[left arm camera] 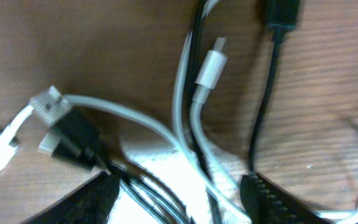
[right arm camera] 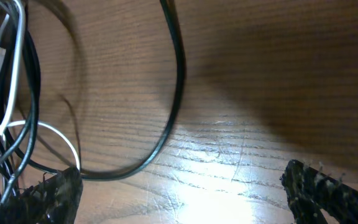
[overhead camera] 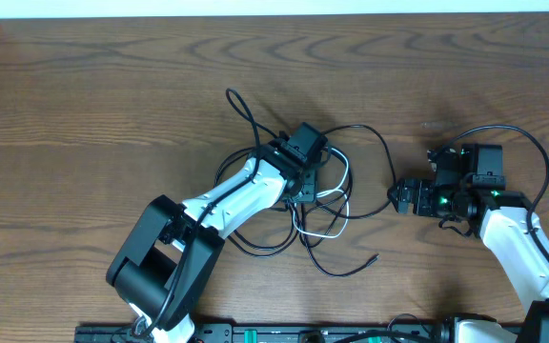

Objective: Untangle cables

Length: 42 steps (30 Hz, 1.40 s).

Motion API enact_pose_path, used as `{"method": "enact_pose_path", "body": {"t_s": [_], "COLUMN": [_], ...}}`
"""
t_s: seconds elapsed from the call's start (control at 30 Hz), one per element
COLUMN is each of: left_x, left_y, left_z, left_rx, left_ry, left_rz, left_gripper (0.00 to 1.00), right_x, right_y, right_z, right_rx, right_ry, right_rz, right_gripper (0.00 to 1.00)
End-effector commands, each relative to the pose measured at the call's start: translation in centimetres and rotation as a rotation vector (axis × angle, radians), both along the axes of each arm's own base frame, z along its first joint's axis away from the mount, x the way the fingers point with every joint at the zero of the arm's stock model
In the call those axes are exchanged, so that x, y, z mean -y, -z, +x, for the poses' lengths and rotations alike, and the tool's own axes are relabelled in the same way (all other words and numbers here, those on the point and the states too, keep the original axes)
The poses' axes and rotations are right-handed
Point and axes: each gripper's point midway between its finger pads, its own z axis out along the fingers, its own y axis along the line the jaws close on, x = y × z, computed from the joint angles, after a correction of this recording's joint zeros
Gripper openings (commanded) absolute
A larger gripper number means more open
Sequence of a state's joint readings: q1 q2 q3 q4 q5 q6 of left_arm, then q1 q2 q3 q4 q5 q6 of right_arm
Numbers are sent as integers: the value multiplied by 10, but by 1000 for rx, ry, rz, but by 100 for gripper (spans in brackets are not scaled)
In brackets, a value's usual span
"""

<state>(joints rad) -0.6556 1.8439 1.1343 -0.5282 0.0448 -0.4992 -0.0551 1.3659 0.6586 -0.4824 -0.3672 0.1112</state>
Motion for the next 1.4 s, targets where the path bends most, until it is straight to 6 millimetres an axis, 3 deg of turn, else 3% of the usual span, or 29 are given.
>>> {"method": "enact_pose_path", "body": {"t_s": [0.0,0.07,0.37,0.73,0.9,1.17,1.37], "left_x": [-16,-25,-23,-22,-18,-22,-22], "left_y": [-5,-4,9,33,39,26,41], "left_z": [1,1,-2,-8,-1,47,54], "left_rx": [19,27,27,-21,-3,233,250], "left_ry": [-29,-60,-68,-58,-59,-121,-127], "left_rz": [68,106,87,108,94,140,154], "left_gripper": [72,74,70,8,8,8,8], "right_x": [0,0,0,0,0,0,0], "right_y": [3,3,3,3,3,3,3], "right_z": [-2,-3,-3,-3,-2,-4,-3], "right_rx": [-12,-13,-13,-15,-12,-18,-15], "right_ry": [8,8,8,8,8,8,8], "right_rz": [5,5,5,5,5,5,4], "right_gripper": [99,99,99,99,99,99,99]}}
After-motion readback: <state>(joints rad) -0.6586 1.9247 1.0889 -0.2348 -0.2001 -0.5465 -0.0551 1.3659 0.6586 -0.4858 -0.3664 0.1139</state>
